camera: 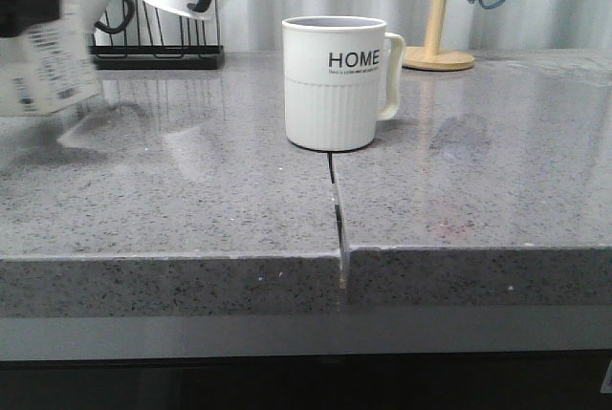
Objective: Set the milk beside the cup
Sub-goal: 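Lift the carton with the left gripper and carry it toward the mug, then lower the carton beside the mug, open the left gripper, withdraw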
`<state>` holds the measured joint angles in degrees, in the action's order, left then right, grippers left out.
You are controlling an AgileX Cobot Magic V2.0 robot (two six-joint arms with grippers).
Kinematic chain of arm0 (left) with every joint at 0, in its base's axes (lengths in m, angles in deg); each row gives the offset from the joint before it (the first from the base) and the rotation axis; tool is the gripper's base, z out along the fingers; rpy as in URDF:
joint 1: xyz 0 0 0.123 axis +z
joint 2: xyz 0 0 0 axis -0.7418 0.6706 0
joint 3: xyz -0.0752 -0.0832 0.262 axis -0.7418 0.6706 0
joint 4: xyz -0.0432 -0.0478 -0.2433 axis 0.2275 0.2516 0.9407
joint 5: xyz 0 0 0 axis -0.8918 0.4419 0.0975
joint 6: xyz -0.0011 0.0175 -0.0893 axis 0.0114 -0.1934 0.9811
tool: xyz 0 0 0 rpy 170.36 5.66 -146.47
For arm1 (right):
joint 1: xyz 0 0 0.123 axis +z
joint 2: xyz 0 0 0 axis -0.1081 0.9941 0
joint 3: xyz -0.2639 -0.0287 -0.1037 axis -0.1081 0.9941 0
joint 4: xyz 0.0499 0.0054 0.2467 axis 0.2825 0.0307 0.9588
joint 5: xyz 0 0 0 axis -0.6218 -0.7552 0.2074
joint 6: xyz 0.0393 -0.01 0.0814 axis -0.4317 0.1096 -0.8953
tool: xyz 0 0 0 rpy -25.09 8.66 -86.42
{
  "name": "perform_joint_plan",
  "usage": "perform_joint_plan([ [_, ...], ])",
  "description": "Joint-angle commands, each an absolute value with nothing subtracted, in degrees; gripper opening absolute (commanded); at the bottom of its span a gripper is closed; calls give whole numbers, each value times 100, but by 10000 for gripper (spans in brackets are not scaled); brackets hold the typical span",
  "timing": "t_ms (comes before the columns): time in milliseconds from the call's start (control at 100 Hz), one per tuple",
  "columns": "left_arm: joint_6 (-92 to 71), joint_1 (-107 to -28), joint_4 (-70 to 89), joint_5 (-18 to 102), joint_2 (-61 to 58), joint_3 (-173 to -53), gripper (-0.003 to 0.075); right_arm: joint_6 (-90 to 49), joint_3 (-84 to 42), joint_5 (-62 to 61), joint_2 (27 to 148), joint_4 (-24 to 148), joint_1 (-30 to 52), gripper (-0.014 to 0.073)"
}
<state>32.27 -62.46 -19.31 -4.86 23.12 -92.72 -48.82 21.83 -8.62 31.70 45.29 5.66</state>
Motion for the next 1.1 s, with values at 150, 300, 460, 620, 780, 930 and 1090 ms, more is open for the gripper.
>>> perform_joint_plan([
  [150,2916,-7182,-1351,-937,2605,-9882,168,-4854,2057,-439,3218,4526,540,-67],
  [300,2916,-7518,-1329,-1055,2969,-10216,168,-4854,2057,-439,3218,4526,540,-67],
  [460,2916,-7790,-1329,-1273,3319,-10434,168,-4854,2057,-439,3218,4526,540,-67],
  [620,2916,-8022,-1329,-1381,3521,-10543,169,-4854,2057,-439,3218,4526,540,-67],
  [780,2916,-8105,-1329,-1393,3677,-10608,169,-4854,2057,-439,3218,4526,540,-67],
  [930,2916,-8105,-1340,-1393,3701,-10608,347,-4854,2057,-439,3218,4526,540,-67],
  [1090,2916,-8112,-1348,-1381,3677,-10574,580,-4854,2057,-439,3218,4526,540,-67],
])
